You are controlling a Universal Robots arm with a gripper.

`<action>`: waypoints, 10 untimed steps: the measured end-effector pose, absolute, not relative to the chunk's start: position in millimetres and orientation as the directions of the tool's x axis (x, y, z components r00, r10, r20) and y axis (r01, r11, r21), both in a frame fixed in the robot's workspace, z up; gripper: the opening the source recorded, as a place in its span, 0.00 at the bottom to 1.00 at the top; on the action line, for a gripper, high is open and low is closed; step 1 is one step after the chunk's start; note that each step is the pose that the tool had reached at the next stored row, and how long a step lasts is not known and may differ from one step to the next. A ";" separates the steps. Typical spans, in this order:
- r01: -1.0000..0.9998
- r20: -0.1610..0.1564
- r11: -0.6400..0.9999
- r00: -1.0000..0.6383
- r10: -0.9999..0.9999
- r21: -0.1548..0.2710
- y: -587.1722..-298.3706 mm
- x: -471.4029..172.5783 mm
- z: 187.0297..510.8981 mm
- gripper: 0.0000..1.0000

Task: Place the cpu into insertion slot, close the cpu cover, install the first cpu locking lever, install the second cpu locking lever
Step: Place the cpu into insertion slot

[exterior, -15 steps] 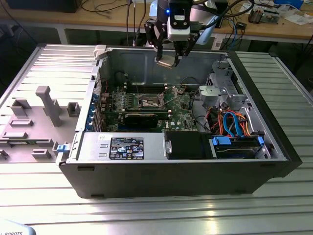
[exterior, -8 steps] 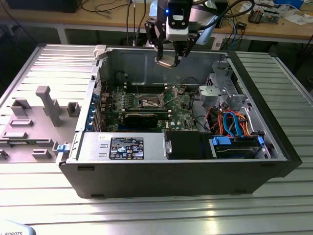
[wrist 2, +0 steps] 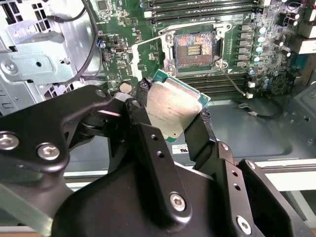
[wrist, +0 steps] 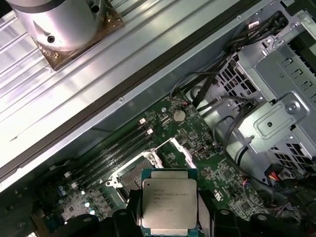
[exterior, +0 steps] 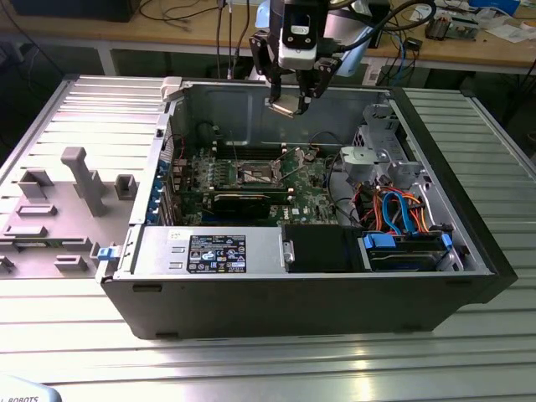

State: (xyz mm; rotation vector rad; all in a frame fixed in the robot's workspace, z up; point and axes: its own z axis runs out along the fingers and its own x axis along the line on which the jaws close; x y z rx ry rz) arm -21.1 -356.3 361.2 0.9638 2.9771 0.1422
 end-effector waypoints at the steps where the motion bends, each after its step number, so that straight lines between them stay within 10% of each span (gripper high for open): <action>1: 0.585 0.019 0.806 -0.811 0.585 0.089 -356.3 -21.1 361.2 0.54; 10: 0.585 0.019 0.806 -0.810 0.586 0.089 -356.3 -21.1 361.2 0.54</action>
